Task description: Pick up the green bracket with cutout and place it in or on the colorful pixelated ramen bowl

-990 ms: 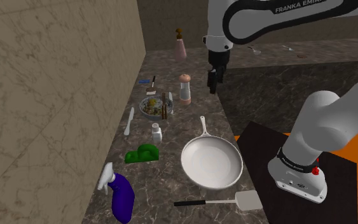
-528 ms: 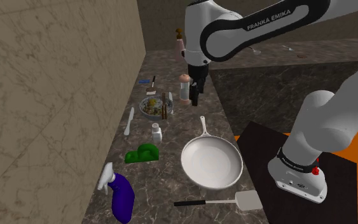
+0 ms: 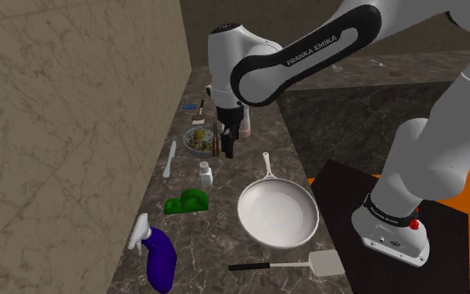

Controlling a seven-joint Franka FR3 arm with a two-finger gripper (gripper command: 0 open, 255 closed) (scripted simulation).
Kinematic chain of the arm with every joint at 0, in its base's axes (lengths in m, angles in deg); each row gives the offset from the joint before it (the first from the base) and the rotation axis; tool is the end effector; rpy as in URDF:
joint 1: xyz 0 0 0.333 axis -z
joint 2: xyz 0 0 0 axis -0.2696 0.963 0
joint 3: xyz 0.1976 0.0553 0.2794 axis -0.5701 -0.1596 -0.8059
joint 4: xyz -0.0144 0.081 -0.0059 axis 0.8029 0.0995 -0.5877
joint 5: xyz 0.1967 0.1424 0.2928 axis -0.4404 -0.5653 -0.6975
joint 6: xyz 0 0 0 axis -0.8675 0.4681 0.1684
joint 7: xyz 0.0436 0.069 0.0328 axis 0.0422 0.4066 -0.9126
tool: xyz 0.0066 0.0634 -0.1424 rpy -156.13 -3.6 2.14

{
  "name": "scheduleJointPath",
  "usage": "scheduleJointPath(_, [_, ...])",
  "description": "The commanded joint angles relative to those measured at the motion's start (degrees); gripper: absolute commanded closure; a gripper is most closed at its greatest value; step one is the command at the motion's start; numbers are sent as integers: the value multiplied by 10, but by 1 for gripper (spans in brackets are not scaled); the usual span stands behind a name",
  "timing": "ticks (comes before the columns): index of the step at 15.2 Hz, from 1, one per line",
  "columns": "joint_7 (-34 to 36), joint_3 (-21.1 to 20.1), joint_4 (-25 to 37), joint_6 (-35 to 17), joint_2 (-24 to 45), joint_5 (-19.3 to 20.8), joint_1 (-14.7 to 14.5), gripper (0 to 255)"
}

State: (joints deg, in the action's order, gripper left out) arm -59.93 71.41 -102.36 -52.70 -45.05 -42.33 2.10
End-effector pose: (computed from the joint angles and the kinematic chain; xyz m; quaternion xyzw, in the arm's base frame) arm 0.4368 0.2088 0.4240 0.9707 0.2399 0.0077 0.0078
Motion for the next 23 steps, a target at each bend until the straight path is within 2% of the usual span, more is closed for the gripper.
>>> scheduleJointPath(1, [0, -11, 18, -21, 36, 5, -9, 0])
scheduleJointPath(14, [9, -64, 187, -74, 248, 74, -79, 0])
scheduleJointPath(23, [19, -58, 172, -121, 282, 89, -84, 0])
